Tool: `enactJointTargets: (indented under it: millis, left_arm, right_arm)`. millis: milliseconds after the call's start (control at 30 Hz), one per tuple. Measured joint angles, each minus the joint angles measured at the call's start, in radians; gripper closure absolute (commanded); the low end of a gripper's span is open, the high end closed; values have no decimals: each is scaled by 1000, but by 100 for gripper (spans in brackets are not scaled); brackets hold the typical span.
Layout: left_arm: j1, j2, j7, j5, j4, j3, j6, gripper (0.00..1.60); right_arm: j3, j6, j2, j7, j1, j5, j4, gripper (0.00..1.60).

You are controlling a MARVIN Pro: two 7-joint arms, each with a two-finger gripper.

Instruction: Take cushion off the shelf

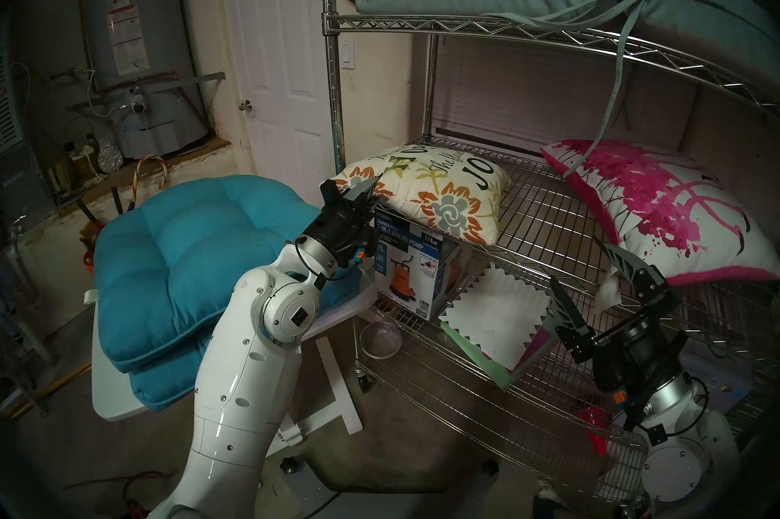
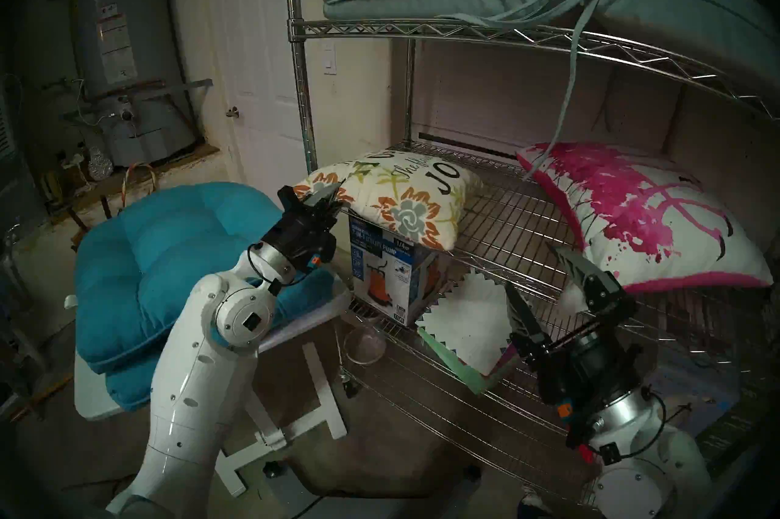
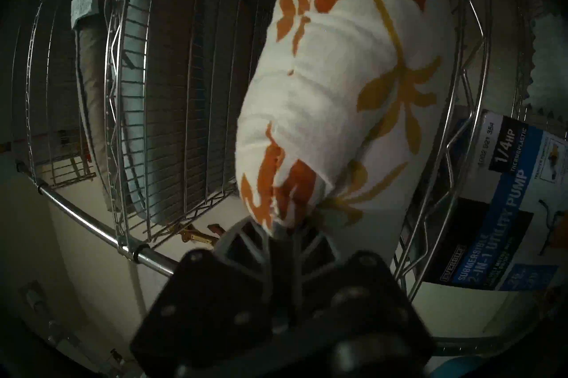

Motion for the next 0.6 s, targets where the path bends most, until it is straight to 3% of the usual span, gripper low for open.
enactJointTargets:
  millis: [333, 600]
  left_arm:
    - [-95, 3, 1, -3, 154, -56, 6, 160]
    - [-172, -9, 2, 1, 250, -56, 24, 160]
  right_arm:
    - [0, -2, -3, 1, 1, -2, 0, 0]
    - [0, -4, -6, 1, 1, -3, 0, 0]
